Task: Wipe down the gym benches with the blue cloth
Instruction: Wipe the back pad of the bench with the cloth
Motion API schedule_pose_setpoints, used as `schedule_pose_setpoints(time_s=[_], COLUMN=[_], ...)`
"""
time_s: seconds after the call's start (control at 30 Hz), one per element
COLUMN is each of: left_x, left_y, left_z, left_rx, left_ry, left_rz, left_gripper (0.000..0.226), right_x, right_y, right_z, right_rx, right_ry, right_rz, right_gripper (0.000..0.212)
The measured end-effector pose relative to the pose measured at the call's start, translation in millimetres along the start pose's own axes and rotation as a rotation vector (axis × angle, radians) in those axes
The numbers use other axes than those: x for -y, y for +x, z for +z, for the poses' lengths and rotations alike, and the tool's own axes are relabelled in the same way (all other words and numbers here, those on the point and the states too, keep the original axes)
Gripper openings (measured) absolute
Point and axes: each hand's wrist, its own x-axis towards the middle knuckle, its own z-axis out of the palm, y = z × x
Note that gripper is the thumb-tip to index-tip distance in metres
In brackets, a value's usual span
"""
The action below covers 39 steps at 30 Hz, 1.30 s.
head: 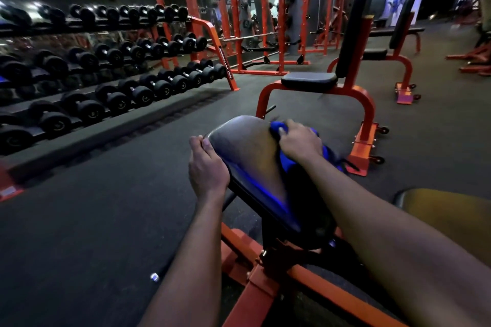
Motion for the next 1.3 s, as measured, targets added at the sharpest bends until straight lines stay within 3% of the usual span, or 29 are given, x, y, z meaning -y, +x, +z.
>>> schedule_pose_setpoints(time_s=[0.2, 0.37, 0.47, 0.6, 0.83, 1.03, 1.2, 1.3], left_x=[0.8, 12.4, 25.9, 34.3, 34.7, 16.8, 30.8, 48.6], left_y=[2.4, 16.2, 21.5, 23.3, 28.4, 17.5, 13.1, 17.6], left_z=[-2.1, -15.6, -31.2, -49.5, -64.8, -69.4, -53.3, -42.0], left_rx=[0.018, 0.173, 0.170, 0.182, 0.153, 0.204, 0.311, 0.365], left_ry=[-0.038, -0.247, -0.359, -0.443, -0.377, -0.387, -0.305, -0.333], left_rz=[-0.001, -0.062, -0.054, -0.060, -0.097, -0.158, -0.151, -0.186], left_gripper=[0.028, 0.041, 0.053, 0.055, 0.055, 0.060, 0.081, 0.093], right_x=[78.0, 68.3, 55.7, 62.6, 129.0, 76.4, 27.1, 5.6], right_y=[25.2, -28.0, -63.8, -75.6, -33.9, -81.7, -130.2, -151.0], right_z=[15.0, 6.3, 4.7, 10.2, 32.2, 19.3, 0.1, -4.2], right_rx=[0.117, 0.123, 0.080, 0.040, 0.110, 0.048, 0.017, -0.017], right_ry=[-0.019, -0.018, 0.001, -0.023, -0.090, -0.006, -0.031, -0.014], right_rz=[-0.303, -0.525, -0.604, -0.607, -0.580, -0.687, -0.664, -0.652], right_gripper=[0.036, 0.042, 0.042, 0.042, 0.039, 0.038, 0.054, 0.054])
